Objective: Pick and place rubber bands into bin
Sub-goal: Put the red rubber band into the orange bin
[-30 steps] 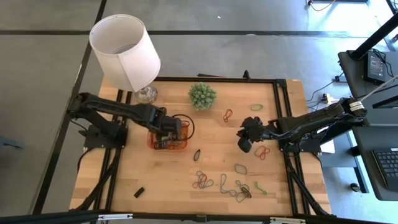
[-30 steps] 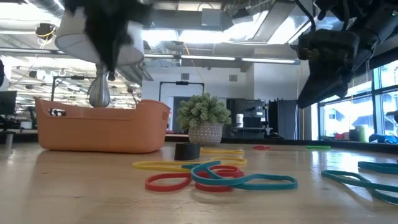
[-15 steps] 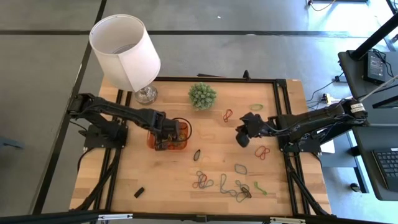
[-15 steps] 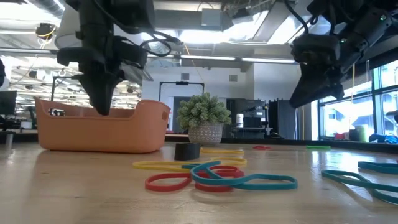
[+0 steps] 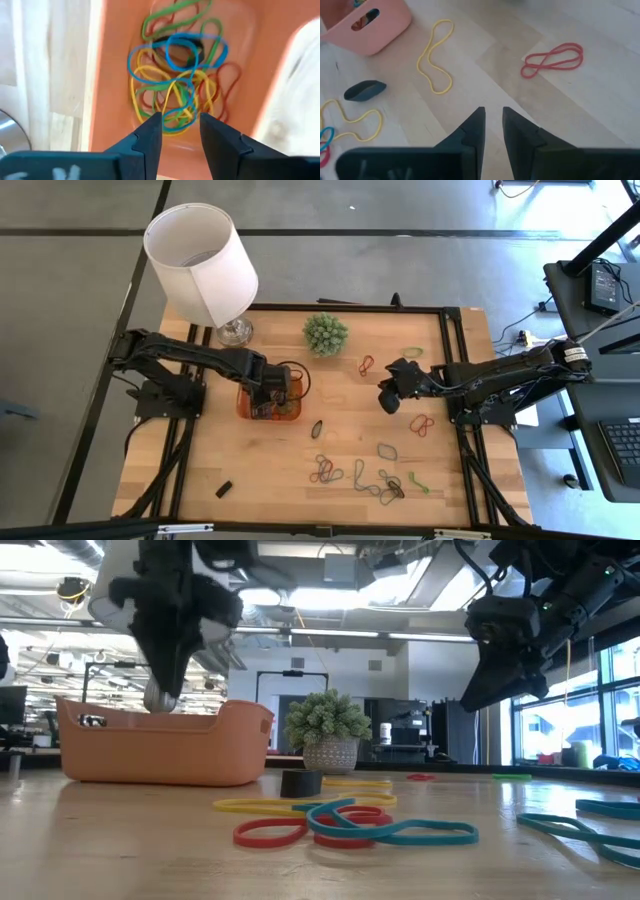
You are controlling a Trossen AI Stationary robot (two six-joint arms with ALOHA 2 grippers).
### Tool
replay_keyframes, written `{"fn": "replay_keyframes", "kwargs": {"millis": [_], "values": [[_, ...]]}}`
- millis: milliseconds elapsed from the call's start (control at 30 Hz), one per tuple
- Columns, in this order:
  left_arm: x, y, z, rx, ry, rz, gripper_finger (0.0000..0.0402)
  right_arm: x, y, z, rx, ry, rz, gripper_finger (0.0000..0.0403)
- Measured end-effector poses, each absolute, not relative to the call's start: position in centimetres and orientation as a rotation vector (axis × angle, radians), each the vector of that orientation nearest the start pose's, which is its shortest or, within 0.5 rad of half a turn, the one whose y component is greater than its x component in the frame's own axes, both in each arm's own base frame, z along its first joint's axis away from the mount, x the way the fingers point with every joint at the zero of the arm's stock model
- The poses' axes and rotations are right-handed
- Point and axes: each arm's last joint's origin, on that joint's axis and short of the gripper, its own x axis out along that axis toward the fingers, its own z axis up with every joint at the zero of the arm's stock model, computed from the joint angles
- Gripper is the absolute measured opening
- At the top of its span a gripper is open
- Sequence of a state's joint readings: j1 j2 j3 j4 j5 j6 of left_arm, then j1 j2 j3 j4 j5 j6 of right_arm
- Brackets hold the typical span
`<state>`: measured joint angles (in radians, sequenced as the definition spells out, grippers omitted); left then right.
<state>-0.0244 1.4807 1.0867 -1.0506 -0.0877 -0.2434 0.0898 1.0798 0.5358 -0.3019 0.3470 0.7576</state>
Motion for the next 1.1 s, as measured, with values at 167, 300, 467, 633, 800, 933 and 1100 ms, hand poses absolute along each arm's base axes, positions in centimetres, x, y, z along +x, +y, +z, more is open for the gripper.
{"fn": "replay_keyframes", "kwargs": {"millis": [167,300,467,633,800,933,1100], "values": [[26.6,-1.0,25.2,-0.162,1.352,0.247,0.0114,19.9,0.8,19.0,0.495,0.696,-0.525,0.007],[27.1,-2.3,26.6,-0.192,1.29,0.248,0.0096,19.9,0.8,19.0,0.495,0.696,-0.524,0.007],[27.8,-4.5,27.0,-0.136,1.182,0.196,0.0056,19.9,0.8,19.0,0.495,0.696,-0.525,0.007],[28.7,-6.6,26.4,-0.063,1.031,0.14,0.0006,20.0,0.6,19.0,0.471,0.693,-0.519,0.007],[28.4,-7.3,25.0,-0.037,0.965,0.11,0.0001,20.9,-0.4,19.8,0.421,0.59,-0.497,0.0074],[26.8,-6.7,24.1,-0.042,0.892,0.117,0.0001,22.5,-1.3,21.5,0.372,0.548,-0.502,0.0099],[23.5,-5.6,23.6,-0.058,0.776,0.128,0.0001,25.7,-3.3,23.0,0.368,0.643,-0.593,0.0148]]}}
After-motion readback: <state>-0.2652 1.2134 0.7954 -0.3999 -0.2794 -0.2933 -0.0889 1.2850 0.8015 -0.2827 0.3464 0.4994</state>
